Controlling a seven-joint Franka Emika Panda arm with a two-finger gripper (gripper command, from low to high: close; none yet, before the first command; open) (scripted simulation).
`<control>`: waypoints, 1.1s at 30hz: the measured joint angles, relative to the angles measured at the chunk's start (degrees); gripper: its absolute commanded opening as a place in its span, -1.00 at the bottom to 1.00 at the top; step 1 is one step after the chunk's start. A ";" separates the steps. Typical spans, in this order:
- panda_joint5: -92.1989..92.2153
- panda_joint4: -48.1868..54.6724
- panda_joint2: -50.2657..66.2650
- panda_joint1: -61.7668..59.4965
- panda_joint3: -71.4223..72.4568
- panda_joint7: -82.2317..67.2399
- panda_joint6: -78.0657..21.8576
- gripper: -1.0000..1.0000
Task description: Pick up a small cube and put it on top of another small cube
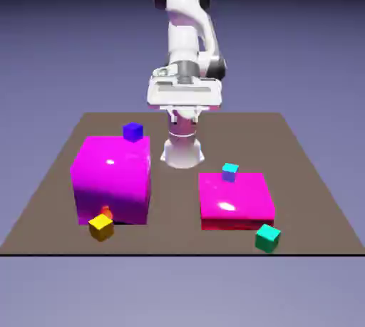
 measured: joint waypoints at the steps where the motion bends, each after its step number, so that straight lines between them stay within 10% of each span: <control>1: 0.42 1.77 2.08 -0.29 0.69 1.12 -1.76 0.00; 33: 13.97 58.31 68.52 -9.70 22.71 36.81 -58.12 0.00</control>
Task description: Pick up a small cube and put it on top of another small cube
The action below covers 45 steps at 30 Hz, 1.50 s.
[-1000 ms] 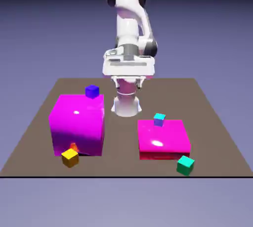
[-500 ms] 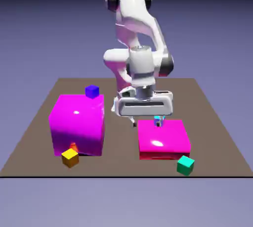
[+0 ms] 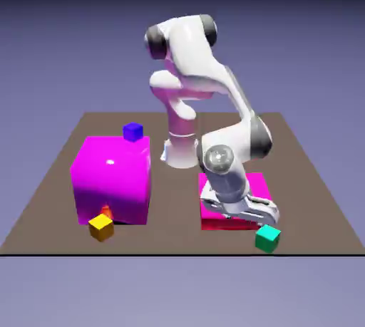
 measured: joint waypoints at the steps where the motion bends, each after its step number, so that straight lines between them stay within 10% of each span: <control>1: 0.42 1.77 2.08 -0.29 0.69 1.12 -1.76 0.00; 12: 3.59 8.14 17.55 -0.42 5.01 6.74 -5.42 0.00; 13: 3.61 7.92 17.65 -0.34 5.01 6.67 -5.08 -1.00; 45: -2.22 25.44 18.17 8.76 -47.66 -53.25 -36.08 -1.00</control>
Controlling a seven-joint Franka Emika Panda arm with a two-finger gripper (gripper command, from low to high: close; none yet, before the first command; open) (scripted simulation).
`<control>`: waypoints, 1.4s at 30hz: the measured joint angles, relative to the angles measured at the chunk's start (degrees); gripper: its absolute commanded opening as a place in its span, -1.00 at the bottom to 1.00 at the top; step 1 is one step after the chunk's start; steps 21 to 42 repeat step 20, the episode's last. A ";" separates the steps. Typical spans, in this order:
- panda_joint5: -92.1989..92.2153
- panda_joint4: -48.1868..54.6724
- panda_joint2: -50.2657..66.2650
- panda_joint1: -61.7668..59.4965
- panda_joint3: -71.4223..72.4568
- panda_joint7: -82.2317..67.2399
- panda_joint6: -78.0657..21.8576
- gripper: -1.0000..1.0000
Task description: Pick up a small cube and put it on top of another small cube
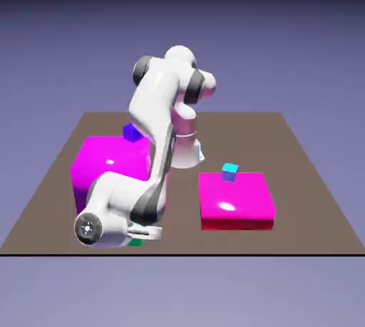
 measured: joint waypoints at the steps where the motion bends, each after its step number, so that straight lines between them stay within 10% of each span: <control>1: -0.13 0.41 0.36 0.70 -2.08 -2.04 -0.67 -1.00; 17: -0.15 -9.06 3.05 10.54 -18.71 -16.94 4.90 -1.00; 18: -0.12 -9.53 3.00 10.65 -18.70 -16.95 5.27 1.00; 42: -0.21 -9.54 3.00 10.65 -18.70 -16.96 5.31 1.00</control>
